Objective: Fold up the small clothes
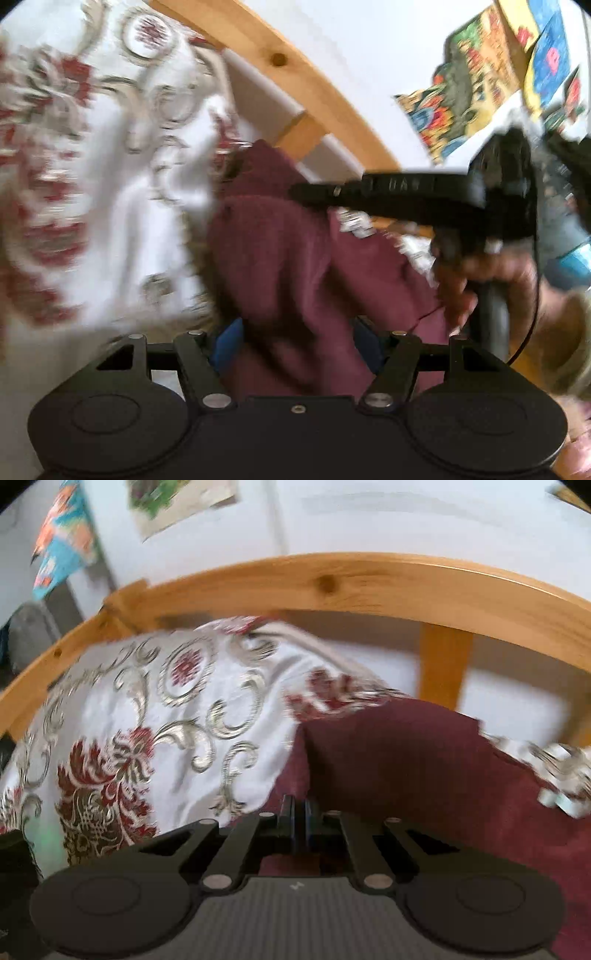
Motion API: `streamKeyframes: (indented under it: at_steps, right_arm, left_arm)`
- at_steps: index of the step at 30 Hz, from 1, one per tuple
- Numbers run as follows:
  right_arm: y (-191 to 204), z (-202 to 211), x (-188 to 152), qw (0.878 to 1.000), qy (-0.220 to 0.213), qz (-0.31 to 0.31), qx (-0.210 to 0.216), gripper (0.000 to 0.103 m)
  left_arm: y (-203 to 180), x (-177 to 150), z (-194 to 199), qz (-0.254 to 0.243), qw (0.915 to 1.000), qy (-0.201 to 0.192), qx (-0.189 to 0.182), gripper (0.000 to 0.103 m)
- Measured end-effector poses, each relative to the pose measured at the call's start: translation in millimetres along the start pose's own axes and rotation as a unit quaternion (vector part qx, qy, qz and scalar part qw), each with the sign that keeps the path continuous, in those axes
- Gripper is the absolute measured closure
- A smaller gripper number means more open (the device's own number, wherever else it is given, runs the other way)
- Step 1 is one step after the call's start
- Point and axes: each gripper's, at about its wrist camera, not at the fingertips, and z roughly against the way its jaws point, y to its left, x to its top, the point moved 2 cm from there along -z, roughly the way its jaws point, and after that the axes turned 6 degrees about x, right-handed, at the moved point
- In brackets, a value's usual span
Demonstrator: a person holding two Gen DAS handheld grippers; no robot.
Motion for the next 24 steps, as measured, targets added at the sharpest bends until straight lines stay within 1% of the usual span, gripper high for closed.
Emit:
streamKeyframes:
  at_steps: [1, 2, 3, 5, 8, 13, 14, 15, 16, 17, 18, 21, 24]
  right_arm:
    - [-4.8, 4.3, -1.8, 1.0, -0.003, -0.005, -0.003, 0.097]
    - [-8.3, 7.9, -2.9, 1.0, -0.005, -0.008, -0.004, 0.097]
    - [-10.2, 10.6, -3.8, 1.0, -0.007, -0.009, -0.005, 0.097]
    - [-10.9, 13.7, -4.2, 1.0, -0.009, -0.01, -0.003, 0.097]
    - [-6.8, 12.3, -1.9, 1.0, -0.01, -0.003, 0.005, 0.097]
    - [6.0, 5.8, 0.2, 1.0, -0.004, 0.02, 0.005, 0.097]
    - [7.1, 5.3, 0.7, 1.0, -0.005, 0.02, 0.006, 0.097]
    - [8.0, 5.3, 1.6, 1.0, -0.005, 0.02, 0.006, 0.097]
    - [9.1, 5.7, 2.3, 1.0, -0.006, 0.023, 0.005, 0.097]
    - [10.3, 6.3, 3.4, 1.0, -0.007, 0.027, 0.003, 0.097]
    - [11.3, 6.7, 4.5, 0.999, -0.008, 0.031, 0.001, 0.097]
    - [13.1, 7.2, 8.0, 0.999, -0.012, 0.035, 0.003, 0.097]
    - [20.0, 0.7, 11.7, 0.999, -0.013, 0.049, 0.002, 0.097]
  left_arm:
    - [-0.8, 0.2, -4.6, 0.011, 0.9998, 0.001, -0.014, 0.036]
    - [-1.9, -0.7, -8.1, 0.01, 0.9997, 0.006, -0.023, 0.036]
    - [-2.9, -1.9, -10.4, 0.002, 0.9997, 0.009, -0.02, 0.036]
    - [-1.8, -3.3, -11.7, -0.004, 1.0, 0.006, -0.003, 0.036]
    - [8.5, 0.6, -12.5, 0.026, 0.9996, -0.004, 0.0, 0.035]
    - [26.9, 17.8, -12.6, 0.071, 0.9968, -0.035, -0.009, 0.036]
    - [30.8, 21.1, -14.4, 0.085, 0.9957, -0.036, -0.008, 0.042]
    - [34.7, 23.6, -15.4, 0.1, 0.9942, -0.037, -0.012, 0.056]
    - [38.4, 25.3, -16.7, 0.115, 0.9926, -0.037, -0.014, 0.066]
    - [41.0, 26.9, -18.1, 0.125, 0.9915, -0.035, -0.01, 0.092]
    - [42.6, 28.0, -18.4, 0.13, 0.9909, -0.035, 0.001, 0.097]
    - [40.7, 28.2, -7.5, 0.123, 0.99, -0.062, 0.031, 0.098]
    - [38.1, 26.4, 5.4, 0.112, 0.9867, -0.089, 0.077, 0.098]
